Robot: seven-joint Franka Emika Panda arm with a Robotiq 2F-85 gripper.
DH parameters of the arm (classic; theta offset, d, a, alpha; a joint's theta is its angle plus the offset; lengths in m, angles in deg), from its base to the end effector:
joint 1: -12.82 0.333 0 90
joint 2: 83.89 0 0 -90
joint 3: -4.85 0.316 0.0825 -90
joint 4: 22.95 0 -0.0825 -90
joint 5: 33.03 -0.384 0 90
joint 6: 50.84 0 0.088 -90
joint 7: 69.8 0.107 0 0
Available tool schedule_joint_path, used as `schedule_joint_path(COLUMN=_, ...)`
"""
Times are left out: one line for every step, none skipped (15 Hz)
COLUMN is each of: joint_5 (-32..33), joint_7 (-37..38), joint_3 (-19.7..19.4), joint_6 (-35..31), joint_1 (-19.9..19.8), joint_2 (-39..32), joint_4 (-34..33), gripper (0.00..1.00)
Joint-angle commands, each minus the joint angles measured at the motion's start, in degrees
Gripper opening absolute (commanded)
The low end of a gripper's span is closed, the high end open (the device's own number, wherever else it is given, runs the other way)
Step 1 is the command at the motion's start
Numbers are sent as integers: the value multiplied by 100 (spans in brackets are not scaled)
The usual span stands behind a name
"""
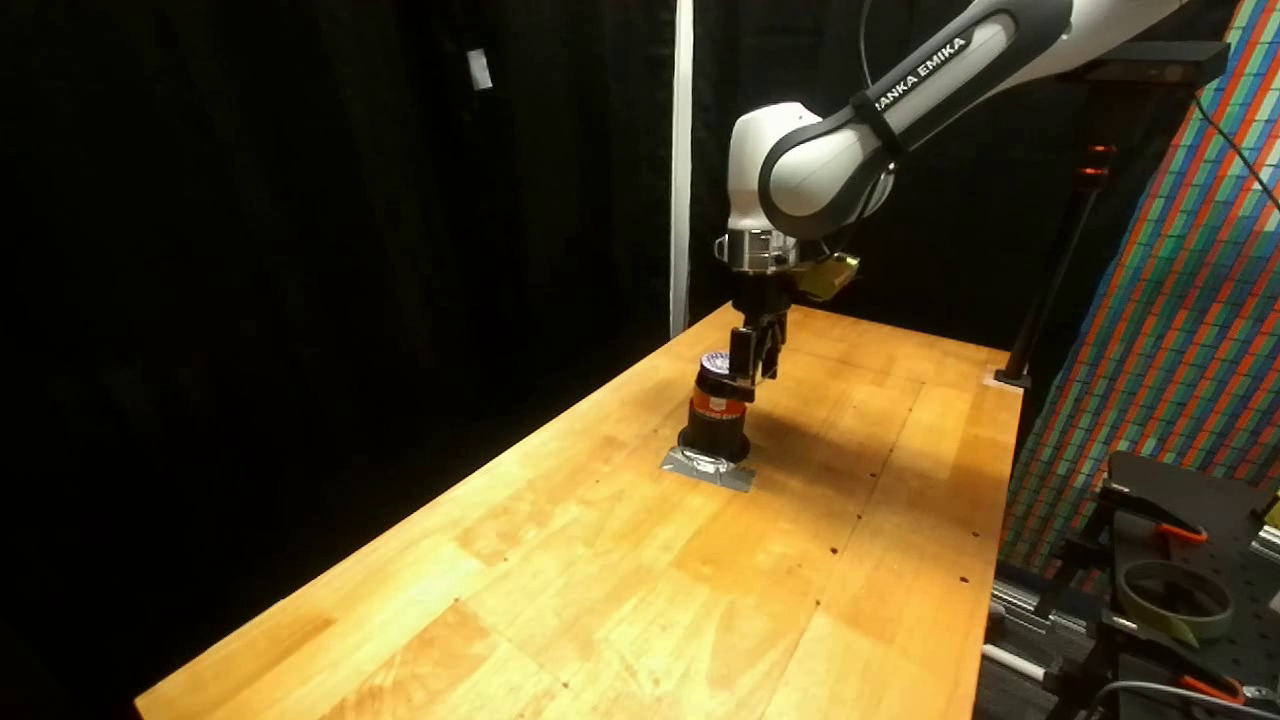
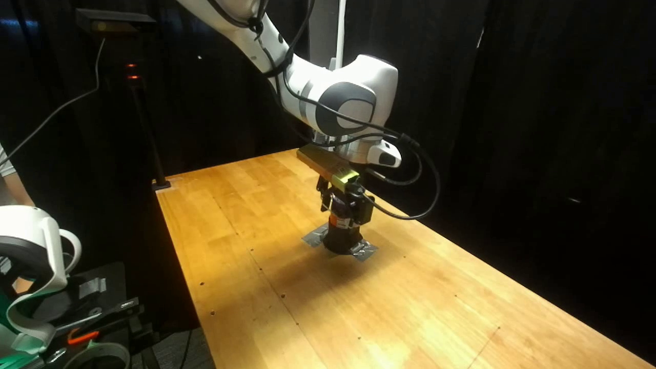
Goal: Put the elastic around the bottle
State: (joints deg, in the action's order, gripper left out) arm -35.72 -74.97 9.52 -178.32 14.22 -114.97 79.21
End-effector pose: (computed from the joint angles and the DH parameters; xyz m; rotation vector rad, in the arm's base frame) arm 0.6437 0.0661 0.2439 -3.0509 -0.2387 0.1530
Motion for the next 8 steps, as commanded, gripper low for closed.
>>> schedule_joint_path(joint_5=-62, joint_7=-100, joint_3=-7, joint_6=-179, joint_1=-45, joint_2=270, joint_4=454, gripper=68)
schedule_joint_path(joint_5=-42, joint_7=-77, joint_3=-18, joint_6=-325, joint_1=-33, joint_2=331, joint_4=574, gripper=58)
schedule_joint_path(joint_5=-41, joint_7=-70, joint_3=-21, joint_6=-571, joint_1=-34, joint_2=447, joint_4=782, gripper=49)
schedule_joint_path(joint_5=-53, joint_7=-104, joint_3=-9, joint_6=-830, joint_1=-48, joint_2=581, joint_4=1019, gripper=42)
schedule_joint_path(joint_5=-99, joint_7=-192, joint_3=29, joint_6=-1048, joint_1=-88, joint_2=698, joint_4=1226, gripper=35)
schedule_joint_path(joint_5=-192, joint_7=-309, joint_3=87, joint_6=-1310, joint_1=-153, joint_2=829, joint_4=1480, gripper=27)
schedule_joint_path(joint_5=-232, joint_7=-394, joint_3=115, joint_6=-1587, joint_1=-186, joint_2=958, joint_4=1721, gripper=20)
schedule_joint_path(joint_5=-302, joint_7=-432, joint_3=143, joint_6=-1993, joint_1=-206, joint_2=1113, joint_4=2031, gripper=11)
